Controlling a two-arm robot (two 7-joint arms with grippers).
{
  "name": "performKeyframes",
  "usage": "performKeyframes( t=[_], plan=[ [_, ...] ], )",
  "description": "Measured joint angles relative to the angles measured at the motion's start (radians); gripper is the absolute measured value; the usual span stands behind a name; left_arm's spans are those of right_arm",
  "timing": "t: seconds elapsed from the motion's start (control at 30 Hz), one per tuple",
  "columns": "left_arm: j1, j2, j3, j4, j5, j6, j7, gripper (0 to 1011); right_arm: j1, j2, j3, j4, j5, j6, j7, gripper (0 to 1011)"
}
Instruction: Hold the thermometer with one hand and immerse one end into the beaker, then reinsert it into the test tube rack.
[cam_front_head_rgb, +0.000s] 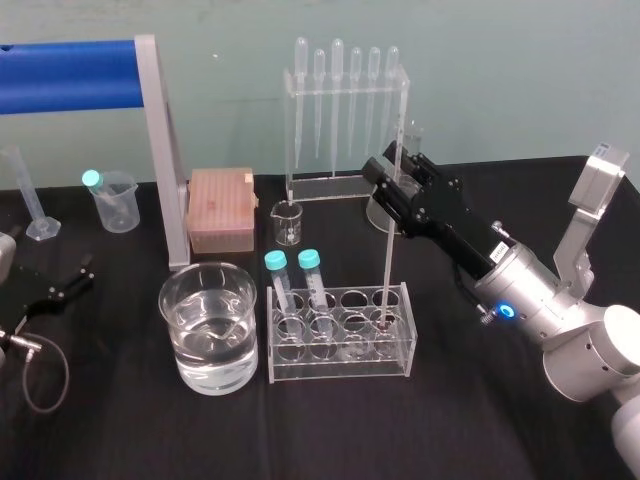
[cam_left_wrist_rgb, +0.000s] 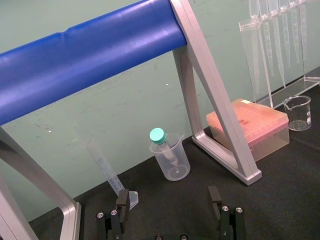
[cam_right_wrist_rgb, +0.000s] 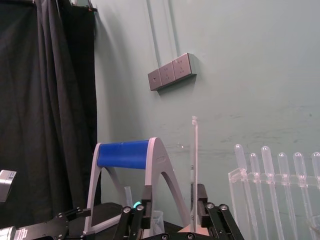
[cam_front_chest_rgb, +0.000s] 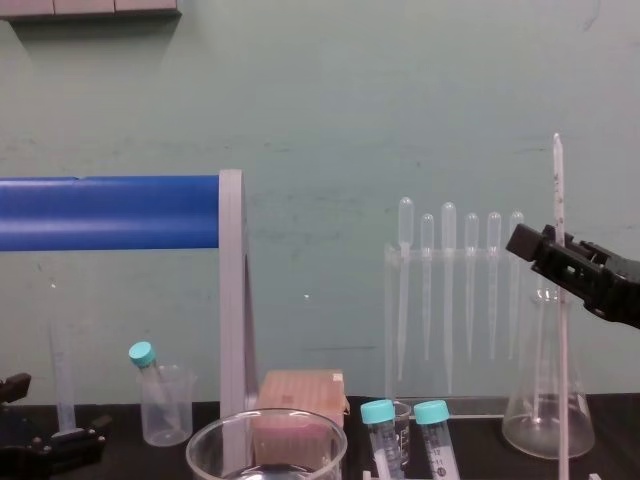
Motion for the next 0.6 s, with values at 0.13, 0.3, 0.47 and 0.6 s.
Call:
performKeyframes(
  t=[0.13, 0.3, 0.47, 0.6],
  plan=[
    [0.0, 0.0, 0.0, 0.0, 0.0, 0.0, 0.0, 1008, 0.0, 0.0, 0.0, 0.0, 0.0, 0.0, 0.0, 648],
    [0.0, 0.0, 0.0, 0.0, 0.0, 0.0, 0.0, 1008, 0.0, 0.0, 0.0, 0.0, 0.0, 0.0, 0.001, 820],
    [0.0, 0.0, 0.0, 0.0, 0.0, 0.0, 0.0, 1008, 0.0, 0.0, 0.0, 0.0, 0.0, 0.0, 0.001, 956],
    [0.0, 0.0, 0.0, 0.0, 0.0, 0.0, 0.0, 1008, 0.0, 0.0, 0.0, 0.0, 0.0, 0.0, 0.001, 1002]
  ],
)
